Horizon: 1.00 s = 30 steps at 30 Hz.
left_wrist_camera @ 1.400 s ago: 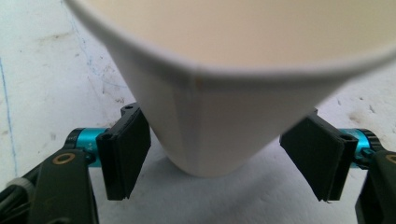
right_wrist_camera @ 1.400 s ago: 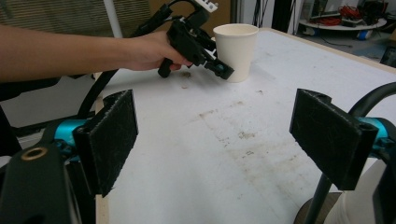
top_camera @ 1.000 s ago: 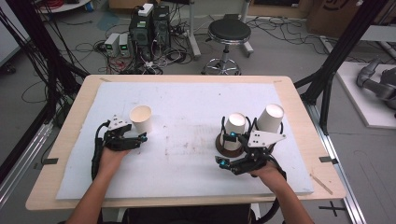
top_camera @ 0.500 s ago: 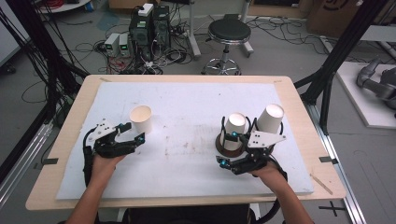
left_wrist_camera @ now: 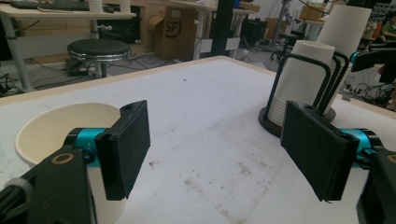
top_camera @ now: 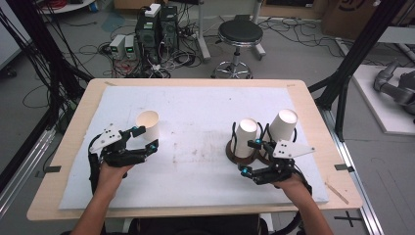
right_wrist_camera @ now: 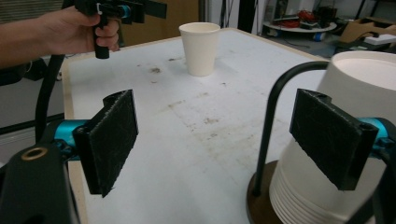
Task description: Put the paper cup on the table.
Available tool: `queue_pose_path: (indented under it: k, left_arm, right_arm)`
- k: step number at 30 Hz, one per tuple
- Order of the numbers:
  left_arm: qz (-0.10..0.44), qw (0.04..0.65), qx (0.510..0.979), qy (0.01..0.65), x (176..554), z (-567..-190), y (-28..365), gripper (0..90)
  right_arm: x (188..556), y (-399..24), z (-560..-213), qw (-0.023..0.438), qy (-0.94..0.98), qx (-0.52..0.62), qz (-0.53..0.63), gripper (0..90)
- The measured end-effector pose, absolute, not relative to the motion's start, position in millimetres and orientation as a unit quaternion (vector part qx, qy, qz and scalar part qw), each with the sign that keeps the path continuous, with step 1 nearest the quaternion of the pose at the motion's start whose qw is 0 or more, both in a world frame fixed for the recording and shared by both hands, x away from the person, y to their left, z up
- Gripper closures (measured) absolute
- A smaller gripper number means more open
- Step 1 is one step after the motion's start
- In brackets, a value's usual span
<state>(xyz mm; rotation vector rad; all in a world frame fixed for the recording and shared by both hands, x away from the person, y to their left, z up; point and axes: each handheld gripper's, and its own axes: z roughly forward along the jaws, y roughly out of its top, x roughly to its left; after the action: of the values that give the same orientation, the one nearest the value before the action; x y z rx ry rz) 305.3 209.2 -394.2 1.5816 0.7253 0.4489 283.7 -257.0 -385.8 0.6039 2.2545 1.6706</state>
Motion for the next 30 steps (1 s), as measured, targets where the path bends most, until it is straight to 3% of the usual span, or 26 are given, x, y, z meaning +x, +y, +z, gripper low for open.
queue_pose_path:
  k: [18, 30]
  left_arm:
    - [0.197, 0.634, 0.681, 0.310, 299, -393, 212, 24.4]
    - [0.193, 0.630, 0.685, 0.310, 297, -396, 212, 24.4]
  right_arm:
    - [266, -288, -385, 0.185, 0.771, 0.245, 0.558, 15.6]
    - [267, -295, -388, 0.189, 0.764, 0.259, 0.559, 15.6]
